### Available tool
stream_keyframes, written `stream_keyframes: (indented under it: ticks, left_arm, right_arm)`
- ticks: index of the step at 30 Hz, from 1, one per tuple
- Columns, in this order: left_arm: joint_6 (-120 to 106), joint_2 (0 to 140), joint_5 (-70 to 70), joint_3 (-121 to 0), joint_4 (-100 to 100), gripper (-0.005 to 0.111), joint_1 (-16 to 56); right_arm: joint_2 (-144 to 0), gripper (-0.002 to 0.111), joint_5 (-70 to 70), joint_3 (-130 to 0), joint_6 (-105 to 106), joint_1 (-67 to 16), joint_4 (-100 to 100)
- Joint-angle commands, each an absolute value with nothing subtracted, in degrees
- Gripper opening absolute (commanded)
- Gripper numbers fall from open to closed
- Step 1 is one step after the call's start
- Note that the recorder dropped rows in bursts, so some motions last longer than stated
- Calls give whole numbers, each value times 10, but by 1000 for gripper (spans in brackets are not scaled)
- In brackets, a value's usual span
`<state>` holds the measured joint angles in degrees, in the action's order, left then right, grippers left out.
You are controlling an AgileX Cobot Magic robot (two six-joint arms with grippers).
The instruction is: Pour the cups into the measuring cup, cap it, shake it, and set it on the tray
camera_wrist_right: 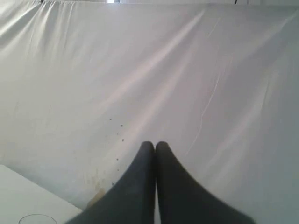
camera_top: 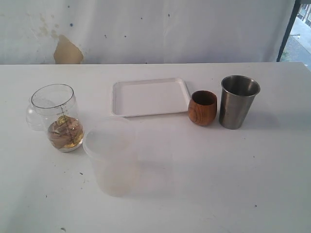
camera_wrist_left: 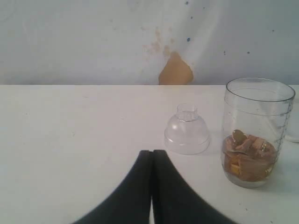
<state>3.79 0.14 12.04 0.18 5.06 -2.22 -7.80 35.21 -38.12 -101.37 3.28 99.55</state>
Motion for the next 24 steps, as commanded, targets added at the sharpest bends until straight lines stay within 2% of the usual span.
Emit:
stream_keyframes:
  ticks: [1,10,16,24]
  left_arm:
    - [39,0,116,0,50,0,-22]
    - [39,0,116,0,50,0,-22]
    - [39,0,116,0,50,0,-22]
    - [39,0,116,0,50,0,-22]
  right_arm:
    - [-75,0,349,-380,-1031,29,976]
    - [-52,0,264,-353,-981,25,764]
    - [-16,0,280,-317,-751,25,492]
    - [0,0,326,-260,-415,25,230]
